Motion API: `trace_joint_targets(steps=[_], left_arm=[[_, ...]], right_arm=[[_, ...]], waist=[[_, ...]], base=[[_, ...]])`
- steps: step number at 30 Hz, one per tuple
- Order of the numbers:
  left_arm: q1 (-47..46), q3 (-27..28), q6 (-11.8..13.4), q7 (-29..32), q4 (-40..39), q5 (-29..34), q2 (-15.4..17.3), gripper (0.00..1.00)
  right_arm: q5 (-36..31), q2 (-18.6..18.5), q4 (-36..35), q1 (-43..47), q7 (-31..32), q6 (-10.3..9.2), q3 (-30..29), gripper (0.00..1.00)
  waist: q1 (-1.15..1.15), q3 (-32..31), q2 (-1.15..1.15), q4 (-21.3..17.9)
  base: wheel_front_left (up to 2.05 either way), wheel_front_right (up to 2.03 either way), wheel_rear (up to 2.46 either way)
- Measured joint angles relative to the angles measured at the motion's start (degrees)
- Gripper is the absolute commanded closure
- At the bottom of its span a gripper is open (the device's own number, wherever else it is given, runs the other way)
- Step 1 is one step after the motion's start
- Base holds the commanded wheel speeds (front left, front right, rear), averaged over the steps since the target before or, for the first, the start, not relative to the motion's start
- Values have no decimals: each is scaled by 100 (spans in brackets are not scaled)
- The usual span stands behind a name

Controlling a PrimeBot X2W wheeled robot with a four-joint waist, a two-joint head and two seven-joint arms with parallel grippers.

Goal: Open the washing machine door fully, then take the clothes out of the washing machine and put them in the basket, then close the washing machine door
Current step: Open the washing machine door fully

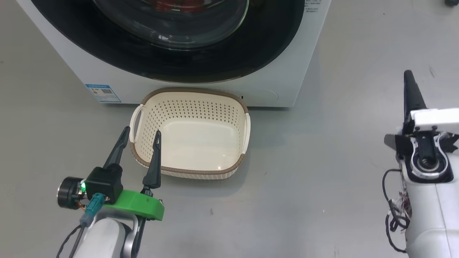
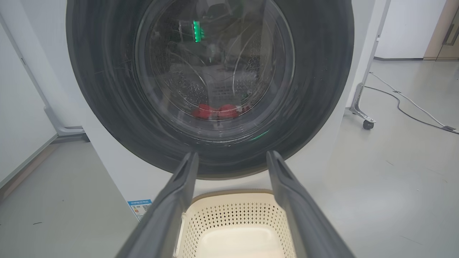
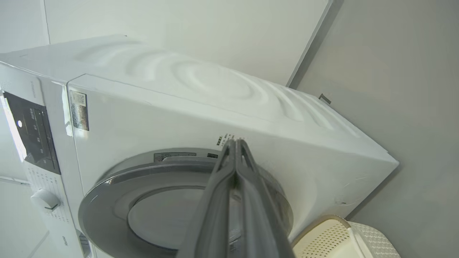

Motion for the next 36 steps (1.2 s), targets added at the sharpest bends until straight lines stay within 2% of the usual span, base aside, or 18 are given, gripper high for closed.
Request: trace_joint_targets(steps=[6,14,24,36], left_arm=[[-188,-11,-45,0,-123,69,-8,0],[-443,-23,-92,-1,-267,109,-79,0],[-738,-59,-151,-1,-365,116,-146,0],[-1007,-109,-247,-1,-346,152,-255,0]], right_arm=[[639,-10,2,-709,433,-24,-266,100],[1079,-202,80,-1490,955,-232,-380,100],[1190,-566,189,-2518,1746,-556,-46,100],[1107,-878,488,-3526,2480,-835,424,100]], waist=[[0,346,0,86],[0,754,0,203],[0,1273,0,378],[1,1708,0,662]], base=[[0,0,0],[0,0,0],[0,0,0],[0,0,0]])
